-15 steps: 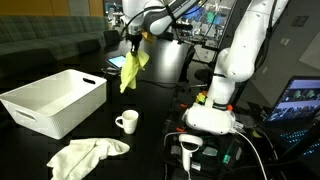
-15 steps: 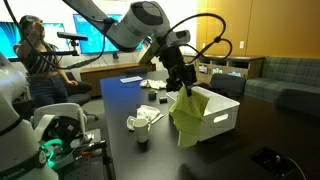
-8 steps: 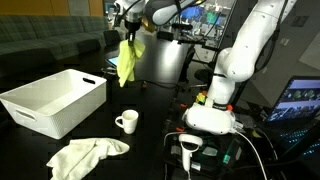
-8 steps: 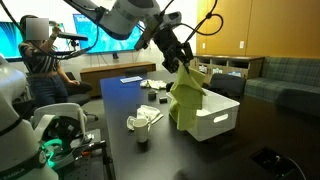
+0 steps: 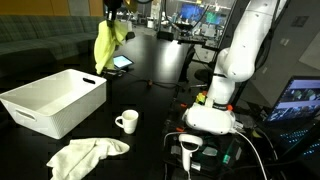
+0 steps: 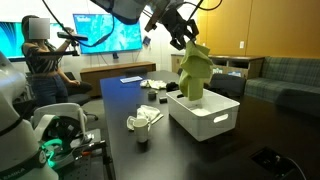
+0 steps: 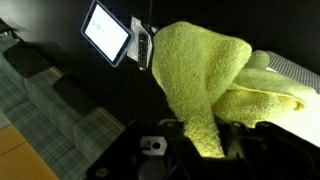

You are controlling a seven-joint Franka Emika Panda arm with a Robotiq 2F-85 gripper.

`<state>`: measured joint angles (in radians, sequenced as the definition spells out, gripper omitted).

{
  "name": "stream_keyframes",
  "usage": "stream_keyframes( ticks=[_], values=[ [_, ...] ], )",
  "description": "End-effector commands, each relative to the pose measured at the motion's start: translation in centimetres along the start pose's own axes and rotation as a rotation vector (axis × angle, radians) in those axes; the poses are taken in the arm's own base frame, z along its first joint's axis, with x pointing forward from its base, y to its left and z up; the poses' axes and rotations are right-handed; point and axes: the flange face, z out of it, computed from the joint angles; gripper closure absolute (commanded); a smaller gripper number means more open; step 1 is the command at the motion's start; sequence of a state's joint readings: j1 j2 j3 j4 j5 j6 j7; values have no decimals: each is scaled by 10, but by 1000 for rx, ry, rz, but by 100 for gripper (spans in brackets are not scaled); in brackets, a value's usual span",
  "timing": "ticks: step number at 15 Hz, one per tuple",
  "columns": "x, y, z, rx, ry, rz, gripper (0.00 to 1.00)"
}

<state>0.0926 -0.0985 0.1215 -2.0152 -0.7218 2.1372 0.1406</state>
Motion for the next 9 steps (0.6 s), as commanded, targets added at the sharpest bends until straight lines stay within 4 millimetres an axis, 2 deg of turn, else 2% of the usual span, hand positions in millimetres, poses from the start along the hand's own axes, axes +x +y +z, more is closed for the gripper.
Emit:
stream_keyframes(
  ticks=[1, 6, 9],
  values=[
    [60, 0, -10, 36, 7, 9, 96],
    [114, -17, -5, 70, -23, -1, 96],
    [142, -36, 4, 88, -57, -17, 96]
  ],
)
